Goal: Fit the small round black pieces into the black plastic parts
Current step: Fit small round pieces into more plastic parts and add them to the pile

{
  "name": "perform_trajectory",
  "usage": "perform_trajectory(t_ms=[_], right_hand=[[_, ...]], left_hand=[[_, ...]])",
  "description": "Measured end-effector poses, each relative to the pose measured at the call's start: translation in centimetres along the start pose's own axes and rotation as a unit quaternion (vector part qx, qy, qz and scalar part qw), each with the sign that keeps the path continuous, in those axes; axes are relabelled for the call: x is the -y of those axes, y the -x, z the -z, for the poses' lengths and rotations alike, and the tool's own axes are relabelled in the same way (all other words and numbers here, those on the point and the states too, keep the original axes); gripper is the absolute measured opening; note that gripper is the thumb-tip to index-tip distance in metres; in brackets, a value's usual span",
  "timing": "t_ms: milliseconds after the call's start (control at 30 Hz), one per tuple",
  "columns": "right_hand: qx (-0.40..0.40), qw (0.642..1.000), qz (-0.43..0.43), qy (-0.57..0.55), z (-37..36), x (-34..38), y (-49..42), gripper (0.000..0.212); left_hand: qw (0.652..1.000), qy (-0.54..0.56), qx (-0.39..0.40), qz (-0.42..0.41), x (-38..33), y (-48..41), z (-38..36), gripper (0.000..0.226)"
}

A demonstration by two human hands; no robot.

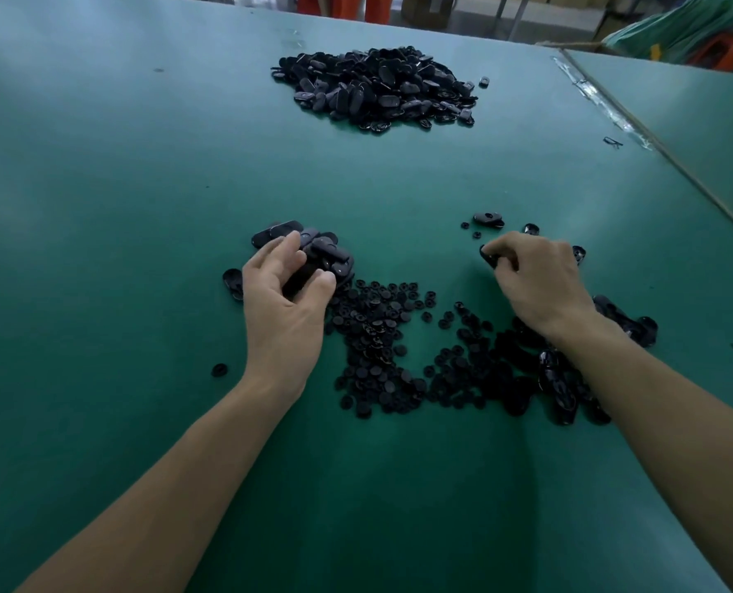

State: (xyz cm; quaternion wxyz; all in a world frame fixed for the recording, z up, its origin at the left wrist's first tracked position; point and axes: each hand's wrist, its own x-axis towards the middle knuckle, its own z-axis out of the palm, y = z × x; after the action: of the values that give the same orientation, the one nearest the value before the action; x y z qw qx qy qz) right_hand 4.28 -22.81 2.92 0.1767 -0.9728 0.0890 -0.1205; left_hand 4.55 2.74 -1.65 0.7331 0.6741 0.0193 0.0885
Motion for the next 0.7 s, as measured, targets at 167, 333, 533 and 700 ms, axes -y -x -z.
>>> perform_trajectory(t_ms=[167,333,533,700], right_hand=[[0.058,0.954,-0.026,-0.294,0.6,3.1,2.3,0.022],[0.162,0.893,0.058,-0.416,0.1,6.5,4.5,0.029],[0.133,0.885,0.048,-0.443,-0.4,6.9,5.1,0.023],[0.130,0.876,0.015,-0.465,-0.9,6.9,5.1,0.020]], left_hand=[[0.997,0.008,0.061,-0.038,-0.3,0.6,0.1,0.033],[0.986,0.039,0.156,-0.032,-0.9,1.3,0.0,0.023],[0.978,0.049,0.201,-0.022,-1.1,1.5,0.0,0.016],[0.978,0.081,0.190,-0.017,-0.8,1.1,0.2,0.015]])
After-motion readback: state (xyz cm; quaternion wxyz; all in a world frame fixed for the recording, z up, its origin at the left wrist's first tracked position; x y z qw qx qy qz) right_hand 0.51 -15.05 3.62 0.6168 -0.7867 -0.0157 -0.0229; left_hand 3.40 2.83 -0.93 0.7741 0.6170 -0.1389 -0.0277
